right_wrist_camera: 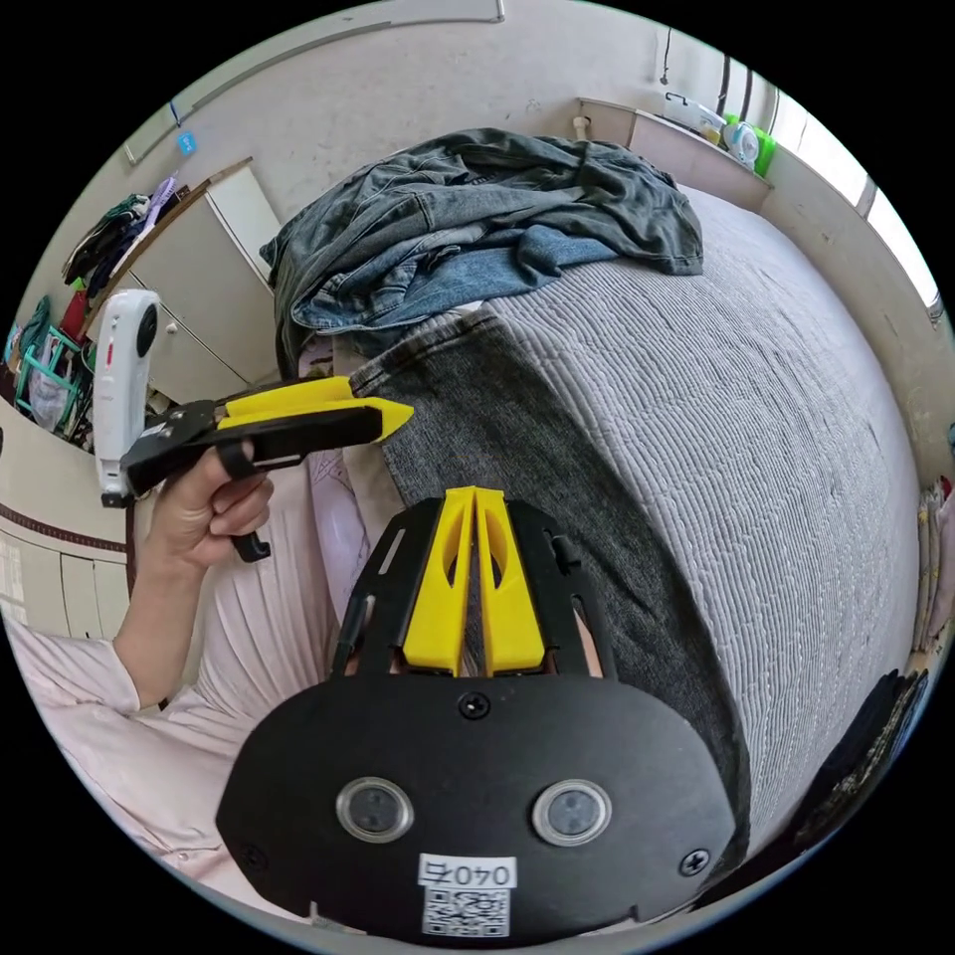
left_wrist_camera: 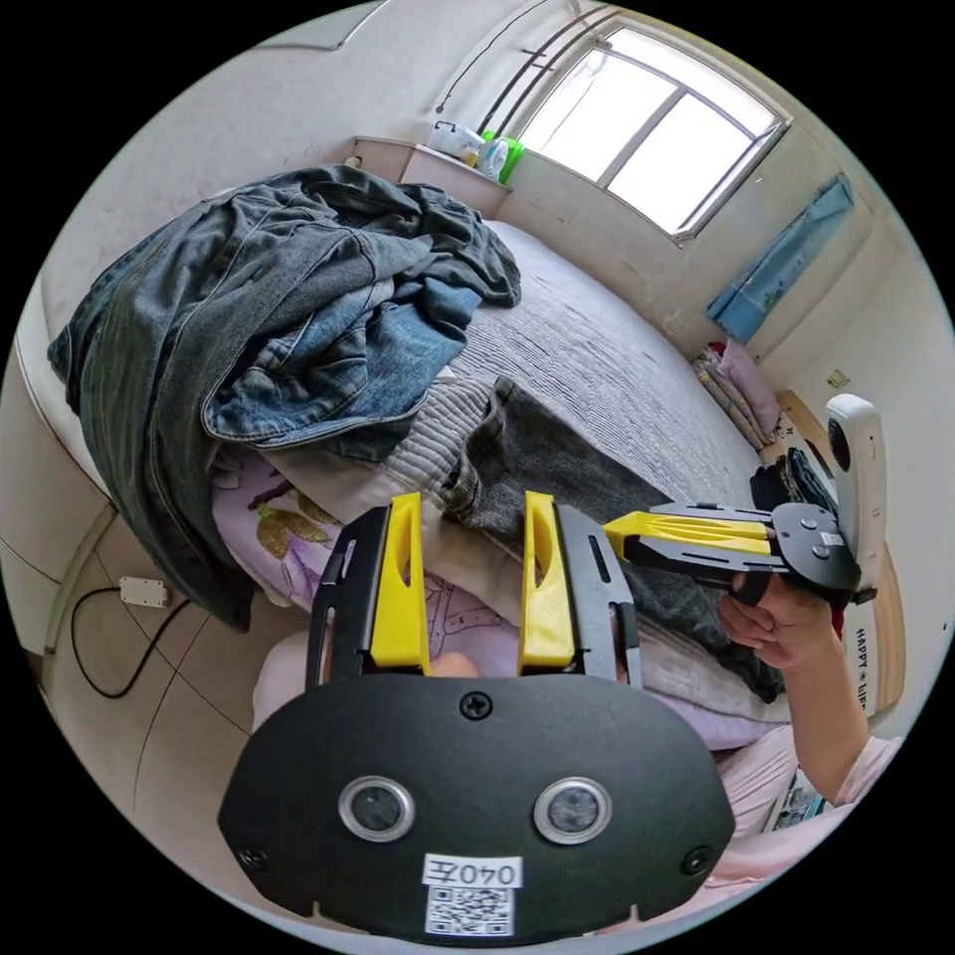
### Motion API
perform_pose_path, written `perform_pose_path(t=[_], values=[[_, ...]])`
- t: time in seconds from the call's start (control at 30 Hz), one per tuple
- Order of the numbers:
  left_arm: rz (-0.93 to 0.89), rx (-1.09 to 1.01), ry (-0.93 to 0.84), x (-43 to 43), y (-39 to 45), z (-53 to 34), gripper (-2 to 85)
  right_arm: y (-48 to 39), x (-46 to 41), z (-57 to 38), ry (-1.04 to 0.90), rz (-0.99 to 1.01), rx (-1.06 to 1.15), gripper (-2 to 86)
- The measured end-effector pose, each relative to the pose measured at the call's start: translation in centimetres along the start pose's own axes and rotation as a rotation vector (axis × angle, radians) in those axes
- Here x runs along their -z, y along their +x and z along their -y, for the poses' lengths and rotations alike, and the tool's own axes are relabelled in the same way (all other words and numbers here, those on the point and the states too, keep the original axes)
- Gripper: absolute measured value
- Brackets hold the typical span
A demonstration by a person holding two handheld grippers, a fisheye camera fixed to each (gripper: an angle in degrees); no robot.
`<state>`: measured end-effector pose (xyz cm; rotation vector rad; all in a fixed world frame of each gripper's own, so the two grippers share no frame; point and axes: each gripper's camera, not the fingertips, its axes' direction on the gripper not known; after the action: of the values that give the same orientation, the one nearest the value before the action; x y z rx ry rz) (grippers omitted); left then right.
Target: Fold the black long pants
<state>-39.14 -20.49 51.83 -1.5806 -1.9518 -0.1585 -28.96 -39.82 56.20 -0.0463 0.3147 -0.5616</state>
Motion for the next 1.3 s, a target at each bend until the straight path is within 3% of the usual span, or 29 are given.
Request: perform_pose_path(t=[0.17,0.43,0.6,0.73,0.93,1.1,1.17,1.3], values=[[0.103,-0.091,-0.003,0.3,0.9,0.2,7.2,1.5,0.8,-1.6,-0.006,0.043,-0.067,-1.0],[0.124,-0.155,0.001,0.0,0.5,-0.7,2.3,4.0,2.5,-4.2,0.056,0.131,-0.198,-1.0],[0.143,-0.248,0.040,0.1,0.9,-2.2,0.8,5.6,2.1,-4.5,0.050,0.038,-0.278,-0.9],[0.065,-0.172,0.006,-1.7,-1.7,-3.1,1.2,6.4,1.5,-3.0,0.108,0.165,-0.312,-0.8],[-0.117,-0.086,-0.080,-6.1,-5.3,-6.0,7.0,7.0,1.4,5.1,0.132,0.184,-0.185,3.0],[0.149,-0.312,-0.024,-9.0,-1.4,-11.0,1.2,7.7,1.4,11.0,0.063,0.175,-0.105,7.4],[0.364,-0.525,0.047,-11.2,2.4,-15.4,0.7,8.1,1.2,12.4,0.015,0.210,-0.089,9.8],[0.615,-0.748,0.074,-16.9,5.7,-21.5,0.6,9.7,0.4,14.6,-0.124,0.304,-0.129,11.3]])
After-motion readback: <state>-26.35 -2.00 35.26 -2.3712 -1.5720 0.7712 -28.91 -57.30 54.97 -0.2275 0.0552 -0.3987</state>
